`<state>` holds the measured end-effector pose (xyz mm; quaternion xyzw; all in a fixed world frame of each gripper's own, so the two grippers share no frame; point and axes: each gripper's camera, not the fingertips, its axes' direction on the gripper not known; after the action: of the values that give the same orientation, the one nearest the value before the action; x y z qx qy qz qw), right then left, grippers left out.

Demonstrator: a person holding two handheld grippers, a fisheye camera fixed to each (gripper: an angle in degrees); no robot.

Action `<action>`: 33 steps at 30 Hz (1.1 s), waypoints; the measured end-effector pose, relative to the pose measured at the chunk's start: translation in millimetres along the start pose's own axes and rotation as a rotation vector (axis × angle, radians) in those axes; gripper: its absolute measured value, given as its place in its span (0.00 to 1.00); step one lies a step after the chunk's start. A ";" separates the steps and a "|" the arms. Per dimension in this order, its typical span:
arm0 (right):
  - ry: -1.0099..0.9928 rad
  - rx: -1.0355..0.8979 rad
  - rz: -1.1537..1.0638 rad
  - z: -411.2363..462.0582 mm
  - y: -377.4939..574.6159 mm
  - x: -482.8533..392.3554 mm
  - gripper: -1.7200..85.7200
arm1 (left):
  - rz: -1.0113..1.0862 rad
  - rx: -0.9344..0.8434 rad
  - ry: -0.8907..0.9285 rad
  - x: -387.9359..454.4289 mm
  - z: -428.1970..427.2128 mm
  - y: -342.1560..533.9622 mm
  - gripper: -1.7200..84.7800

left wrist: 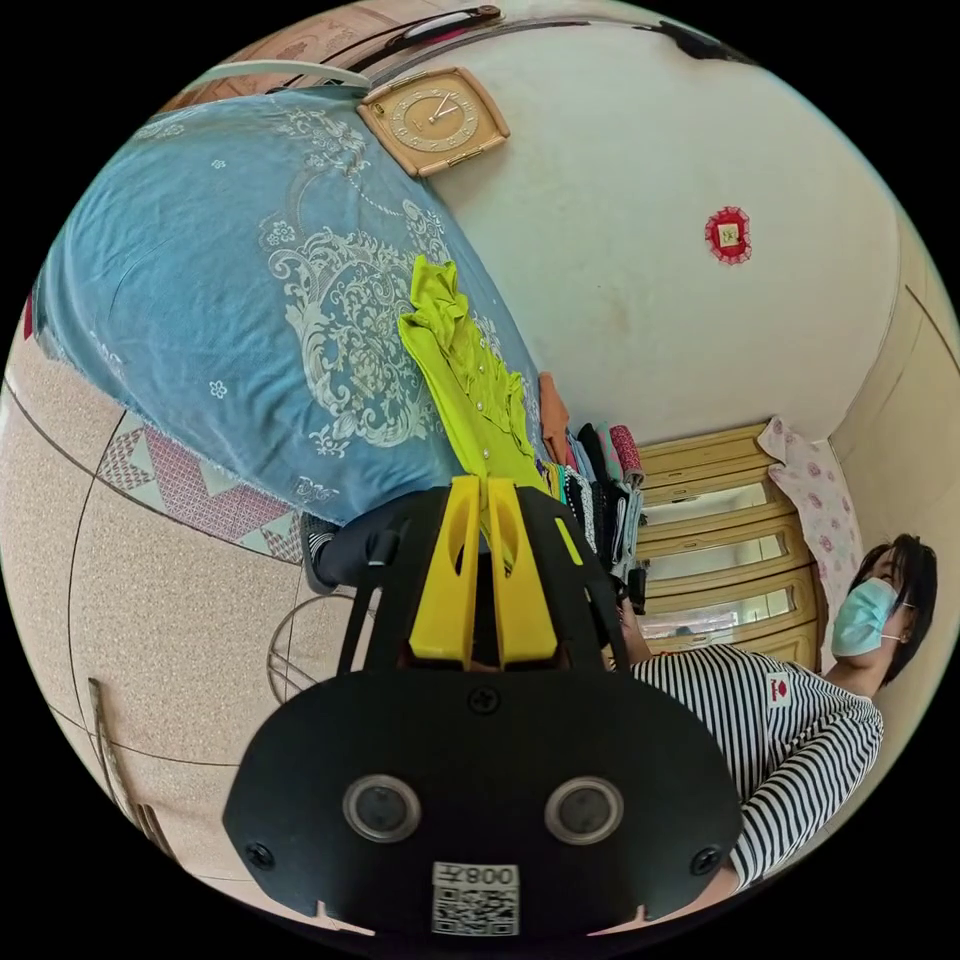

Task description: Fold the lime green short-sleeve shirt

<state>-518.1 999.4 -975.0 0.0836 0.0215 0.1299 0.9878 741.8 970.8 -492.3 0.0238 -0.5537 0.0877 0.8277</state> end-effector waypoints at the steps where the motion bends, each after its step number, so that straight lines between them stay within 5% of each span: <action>1: -0.008 -0.001 0.007 0.8 9.8 6.3 0.02 | -0.004 0.002 0.004 -1.5 -1.7 3.5 0.03; 18: -0.037 0.028 0.027 13.0 48.2 55.4 0.02 | -0.043 0.011 0.042 0.0 -19.2 16.4 0.03; 33: 0.041 0.044 -0.007 20.3 -101.3 46.1 0.02 | -0.023 0.003 0.049 55.0 6.0 -129.7 0.03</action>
<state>-446.6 911.7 -973.2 0.1024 0.0446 0.1275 0.9855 779.0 849.0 -431.8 0.0293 -0.5330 0.0797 0.8418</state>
